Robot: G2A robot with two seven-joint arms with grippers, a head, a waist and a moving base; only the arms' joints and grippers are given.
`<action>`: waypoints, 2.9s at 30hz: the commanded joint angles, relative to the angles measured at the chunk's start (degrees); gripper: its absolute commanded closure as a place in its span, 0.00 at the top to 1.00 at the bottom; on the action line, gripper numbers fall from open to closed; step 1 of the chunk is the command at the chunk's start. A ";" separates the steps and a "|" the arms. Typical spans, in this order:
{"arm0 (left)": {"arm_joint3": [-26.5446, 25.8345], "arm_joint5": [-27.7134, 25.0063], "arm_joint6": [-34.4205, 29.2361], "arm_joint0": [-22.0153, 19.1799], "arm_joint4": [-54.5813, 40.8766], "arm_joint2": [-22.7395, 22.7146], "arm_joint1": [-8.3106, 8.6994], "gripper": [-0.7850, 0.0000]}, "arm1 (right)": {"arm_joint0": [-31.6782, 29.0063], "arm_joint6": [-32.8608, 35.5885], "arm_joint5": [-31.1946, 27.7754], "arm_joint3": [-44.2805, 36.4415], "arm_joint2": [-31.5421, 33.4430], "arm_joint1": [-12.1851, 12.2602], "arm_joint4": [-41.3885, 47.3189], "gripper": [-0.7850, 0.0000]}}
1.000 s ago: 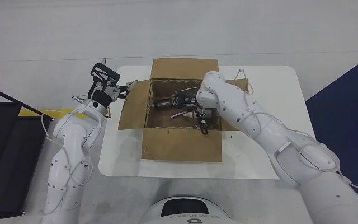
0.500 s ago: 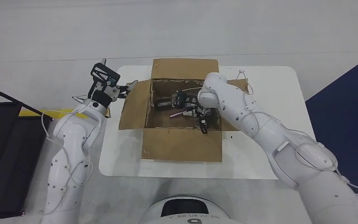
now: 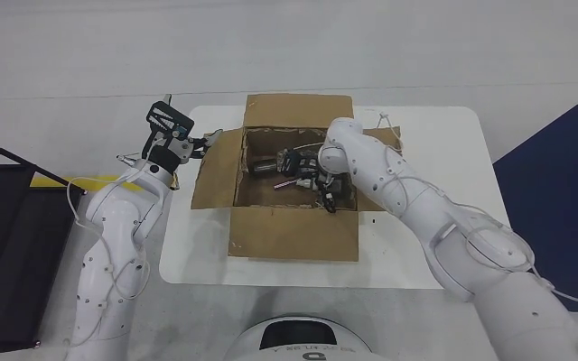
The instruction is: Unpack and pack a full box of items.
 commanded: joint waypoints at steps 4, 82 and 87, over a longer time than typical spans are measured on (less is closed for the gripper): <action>0.00 0.00 0.00 0.00 0.00 -0.02 0.00 1.00 | 0.70 -0.63 -0.75 2.22 -0.64 -1.18 -0.23 0.41; 0.00 0.00 0.00 0.00 0.00 -0.02 0.00 1.00 | -57.14 -55.09 3.03 -32.82 81.06 20.38 11.06 0.00; 0.00 0.00 0.00 0.00 0.00 -0.02 0.00 1.00 | -55.49 -70.69 9.26 -25.47 78.72 19.56 2.63 0.00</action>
